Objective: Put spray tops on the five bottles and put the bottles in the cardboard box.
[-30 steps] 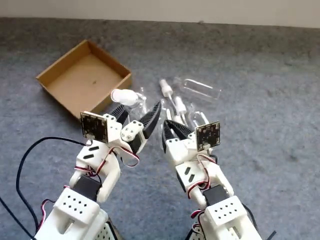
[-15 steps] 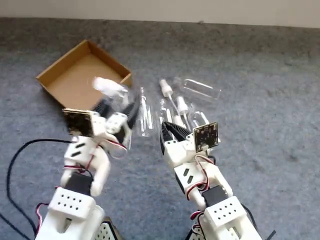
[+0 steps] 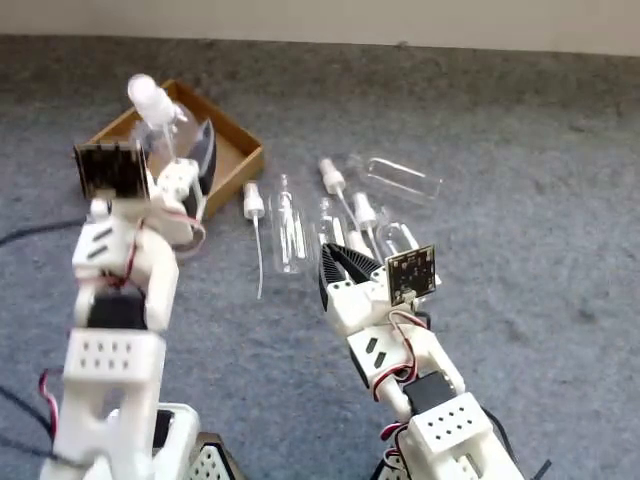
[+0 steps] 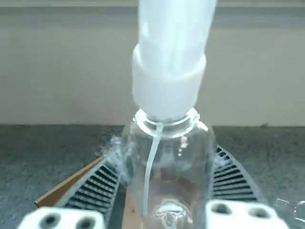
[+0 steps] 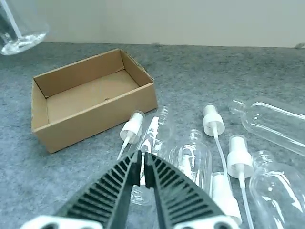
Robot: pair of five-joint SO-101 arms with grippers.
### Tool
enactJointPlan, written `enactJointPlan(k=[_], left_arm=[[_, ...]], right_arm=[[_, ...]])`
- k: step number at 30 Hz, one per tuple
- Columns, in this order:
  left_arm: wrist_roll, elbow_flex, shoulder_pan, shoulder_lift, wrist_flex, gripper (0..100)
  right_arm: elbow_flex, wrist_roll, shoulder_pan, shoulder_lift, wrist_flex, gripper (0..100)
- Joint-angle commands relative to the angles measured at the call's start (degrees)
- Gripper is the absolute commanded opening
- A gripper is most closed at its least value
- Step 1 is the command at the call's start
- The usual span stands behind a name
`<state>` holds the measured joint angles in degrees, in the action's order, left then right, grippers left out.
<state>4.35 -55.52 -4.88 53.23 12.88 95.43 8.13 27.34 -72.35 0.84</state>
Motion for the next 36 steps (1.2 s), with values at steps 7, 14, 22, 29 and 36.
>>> enactJointPlan(k=[7, 14, 22, 29, 36], left_arm=[[-0.6, 18.4, -3.0, -26.4, 0.5, 7], [-0.7, 27.0, -4.3, -41.5, -6.8, 7], [-0.7, 28.5, -4.6, -55.7, -24.5, 7], [-0.7, 38.0, -7.5, -67.9, -28.4, 7], [-0.4, 47.7, -8.3, -78.3, -28.4, 7]], right_arm=[[1.0, 0.3, 0.4, -0.6, 1.7, 0.9], [1.1, 0.3, 0.4, -0.6, 1.7, 0.9], [1.1, 0.3, 0.4, -0.6, 1.7, 0.9], [1.1, 0.3, 0.4, -0.5, 1.7, 0.9], [1.1, 0.3, 0.4, -0.5, 1.6, 0.9]])
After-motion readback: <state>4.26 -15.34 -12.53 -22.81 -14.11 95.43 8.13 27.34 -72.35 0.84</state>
